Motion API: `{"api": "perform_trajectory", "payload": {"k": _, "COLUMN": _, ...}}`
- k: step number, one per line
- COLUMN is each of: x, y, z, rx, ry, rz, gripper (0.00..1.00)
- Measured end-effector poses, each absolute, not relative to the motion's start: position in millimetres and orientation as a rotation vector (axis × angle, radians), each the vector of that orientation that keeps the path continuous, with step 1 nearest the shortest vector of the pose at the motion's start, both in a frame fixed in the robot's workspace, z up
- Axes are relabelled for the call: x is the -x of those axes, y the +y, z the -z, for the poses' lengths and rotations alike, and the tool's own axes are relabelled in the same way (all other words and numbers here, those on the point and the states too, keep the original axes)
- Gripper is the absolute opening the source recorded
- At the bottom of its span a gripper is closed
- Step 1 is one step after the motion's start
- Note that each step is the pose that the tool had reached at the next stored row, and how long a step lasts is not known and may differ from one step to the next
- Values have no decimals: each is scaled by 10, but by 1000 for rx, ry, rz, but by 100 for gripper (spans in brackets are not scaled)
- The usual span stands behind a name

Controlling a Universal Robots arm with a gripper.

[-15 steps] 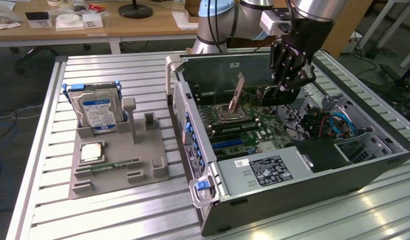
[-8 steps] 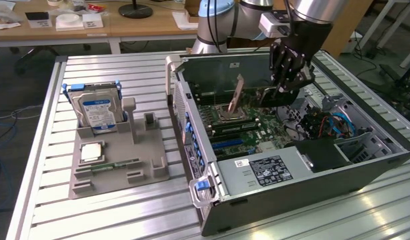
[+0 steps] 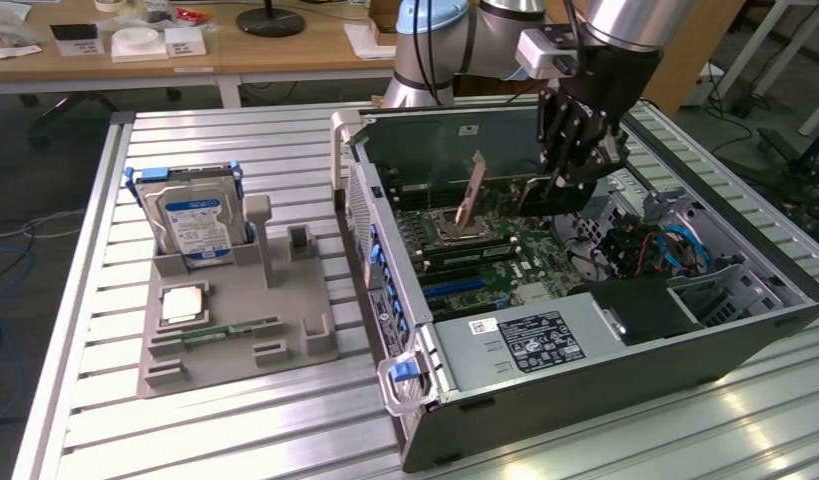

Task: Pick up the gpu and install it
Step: 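Insert the gpu into the slot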

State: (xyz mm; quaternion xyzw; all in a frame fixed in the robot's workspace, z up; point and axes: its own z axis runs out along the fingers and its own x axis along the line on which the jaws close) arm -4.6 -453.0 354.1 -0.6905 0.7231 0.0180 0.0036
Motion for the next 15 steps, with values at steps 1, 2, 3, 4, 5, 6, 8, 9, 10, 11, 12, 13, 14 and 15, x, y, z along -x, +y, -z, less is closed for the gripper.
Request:
{"api": "perform_trajectory", "payload": {"k": 1, "x": 46, "y": -4530, "z": -3528, "rx": 2163, "ry": 2265, "rz": -59, "gripper": 27}}
{"api": "perform_trajectory", "payload": {"k": 2, "x": 46, "y": -4530, "z": -3524, "rx": 2163, "ry": 2265, "rz": -59, "gripper": 27}}
{"api": "perform_trajectory", "payload": {"k": 3, "x": 46, "y": -4530, "z": -3524, "rx": 2163, "ry": 2265, "rz": -59, "gripper": 27}}
{"api": "perform_trajectory", "payload": {"k": 4, "x": 46, "y": -4530, "z": -3524, "rx": 2163, "ry": 2265, "rz": -59, "gripper": 27}}
{"api": "perform_trajectory", "payload": {"k": 5, "x": 46, "y": -4530, "z": -3524, "rx": 2163, "ry": 2265, "rz": -59, "gripper": 27}}
{"api": "perform_trajectory", "payload": {"k": 6, "x": 46, "y": -4530, "z": -3524, "rx": 2163, "ry": 2265, "rz": -59, "gripper": 27}}
{"api": "perform_trajectory", "payload": {"k": 8, "x": 46, "y": -4530, "z": -3524, "rx": 2163, "ry": 2265, "rz": -59, "gripper": 27}}
{"api": "perform_trajectory", "payload": {"k": 9, "x": 46, "y": -4530, "z": -3524, "rx": 2163, "ry": 2265, "rz": -59, "gripper": 27}}
{"api": "perform_trajectory", "payload": {"k": 10, "x": 46, "y": -4530, "z": -3524, "rx": 2163, "ry": 2265, "rz": -59, "gripper": 27}}
{"api": "perform_trajectory", "payload": {"k": 11, "x": 46, "y": -4530, "z": -3524, "rx": 2163, "ry": 2265, "rz": -59, "gripper": 27}}
{"api": "perform_trajectory", "payload": {"k": 12, "x": 46, "y": -4530, "z": -3524, "rx": 2163, "ry": 2265, "rz": -59, "gripper": 27}}
{"api": "perform_trajectory", "payload": {"k": 13, "x": 46, "y": -4530, "z": -3517, "rx": 2163, "ry": 2265, "rz": -59, "gripper": 27}}
{"api": "perform_trajectory", "payload": {"k": 14, "x": 46, "y": -4530, "z": -3504, "rx": 2163, "ry": 2265, "rz": -59, "gripper": 27}}
{"api": "perform_trajectory", "payload": {"k": 15, "x": 46, "y": -4530, "z": -3492, "rx": 2163, "ry": 2265, "rz": -59, "gripper": 27}}
